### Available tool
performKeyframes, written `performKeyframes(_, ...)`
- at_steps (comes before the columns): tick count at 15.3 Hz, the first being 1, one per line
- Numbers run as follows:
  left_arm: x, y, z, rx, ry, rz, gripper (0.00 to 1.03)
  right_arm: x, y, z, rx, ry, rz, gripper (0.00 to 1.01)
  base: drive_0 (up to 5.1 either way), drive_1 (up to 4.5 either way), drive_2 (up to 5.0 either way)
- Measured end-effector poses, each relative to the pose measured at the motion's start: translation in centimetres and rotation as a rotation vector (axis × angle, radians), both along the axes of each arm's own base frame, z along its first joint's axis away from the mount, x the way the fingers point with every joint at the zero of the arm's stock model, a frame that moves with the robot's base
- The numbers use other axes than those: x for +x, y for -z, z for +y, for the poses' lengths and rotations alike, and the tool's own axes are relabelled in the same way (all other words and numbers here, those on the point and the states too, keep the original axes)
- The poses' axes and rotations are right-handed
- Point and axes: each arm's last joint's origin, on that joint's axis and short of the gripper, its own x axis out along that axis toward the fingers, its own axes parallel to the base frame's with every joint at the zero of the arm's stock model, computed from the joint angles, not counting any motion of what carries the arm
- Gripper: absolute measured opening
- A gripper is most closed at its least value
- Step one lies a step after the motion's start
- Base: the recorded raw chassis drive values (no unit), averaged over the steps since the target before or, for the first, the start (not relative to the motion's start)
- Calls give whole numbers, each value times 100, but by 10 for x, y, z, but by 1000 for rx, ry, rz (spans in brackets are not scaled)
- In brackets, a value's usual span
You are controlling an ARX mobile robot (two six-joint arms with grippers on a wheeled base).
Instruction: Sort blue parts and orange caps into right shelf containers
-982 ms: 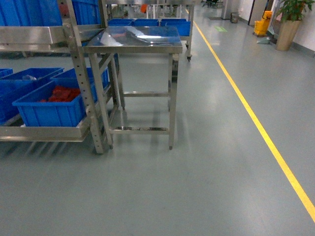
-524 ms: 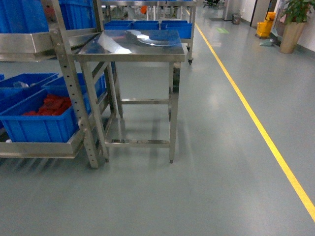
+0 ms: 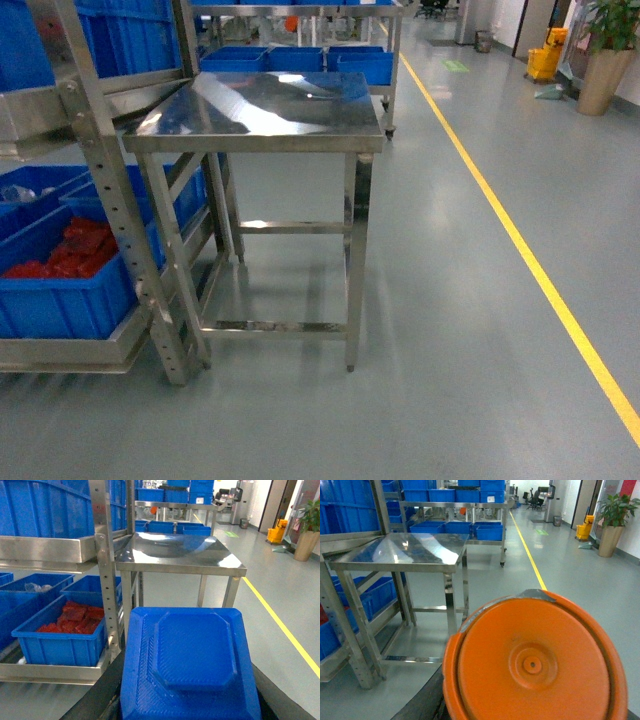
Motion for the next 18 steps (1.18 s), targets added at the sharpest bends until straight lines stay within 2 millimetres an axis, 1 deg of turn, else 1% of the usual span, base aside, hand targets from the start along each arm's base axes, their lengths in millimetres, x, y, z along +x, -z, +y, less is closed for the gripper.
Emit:
performKeyframes(7,0,0,0,0,0,2,41,0,0,0,0,0,0,43,-1,419,-421)
performKeyframes(9,0,0,0,0,-1,3,41,0,0,0,0,0,0,43,0,0,0)
performKeyframes(18,0,0,0,0,0,2,41,0,0,0,0,0,2,43,-487,257,257)
